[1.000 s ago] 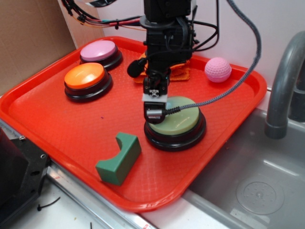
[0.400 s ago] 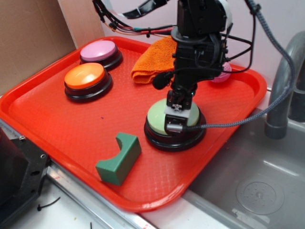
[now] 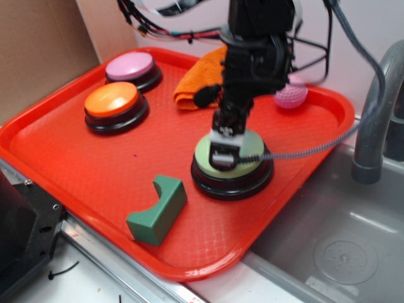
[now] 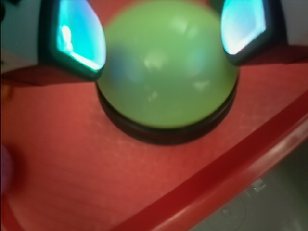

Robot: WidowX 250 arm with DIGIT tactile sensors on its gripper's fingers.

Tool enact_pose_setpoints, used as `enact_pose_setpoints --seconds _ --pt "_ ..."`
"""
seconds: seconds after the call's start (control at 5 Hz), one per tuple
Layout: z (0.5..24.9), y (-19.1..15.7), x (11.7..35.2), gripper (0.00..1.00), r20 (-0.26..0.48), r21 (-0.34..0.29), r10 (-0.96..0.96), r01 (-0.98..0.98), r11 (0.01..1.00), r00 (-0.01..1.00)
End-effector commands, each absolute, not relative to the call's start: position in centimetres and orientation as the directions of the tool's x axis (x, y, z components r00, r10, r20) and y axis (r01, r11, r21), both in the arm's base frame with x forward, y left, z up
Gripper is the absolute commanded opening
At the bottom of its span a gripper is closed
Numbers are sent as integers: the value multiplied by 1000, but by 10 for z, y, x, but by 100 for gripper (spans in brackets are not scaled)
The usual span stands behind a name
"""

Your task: Push the green button.

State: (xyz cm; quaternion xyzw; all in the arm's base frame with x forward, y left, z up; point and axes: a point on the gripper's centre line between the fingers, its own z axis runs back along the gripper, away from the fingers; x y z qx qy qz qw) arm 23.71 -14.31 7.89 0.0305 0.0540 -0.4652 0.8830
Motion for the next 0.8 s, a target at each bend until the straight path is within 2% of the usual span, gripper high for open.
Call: enact_pose_setpoints --seconds 0.0,0.2,0.6 --pt "137 -135 224 100 16 70 -765 763 643 644" --pt "144 -130 222 100 47 49 -752 750 659 658" --pt "159 -123 217 100 37 68 -726 723 687 687"
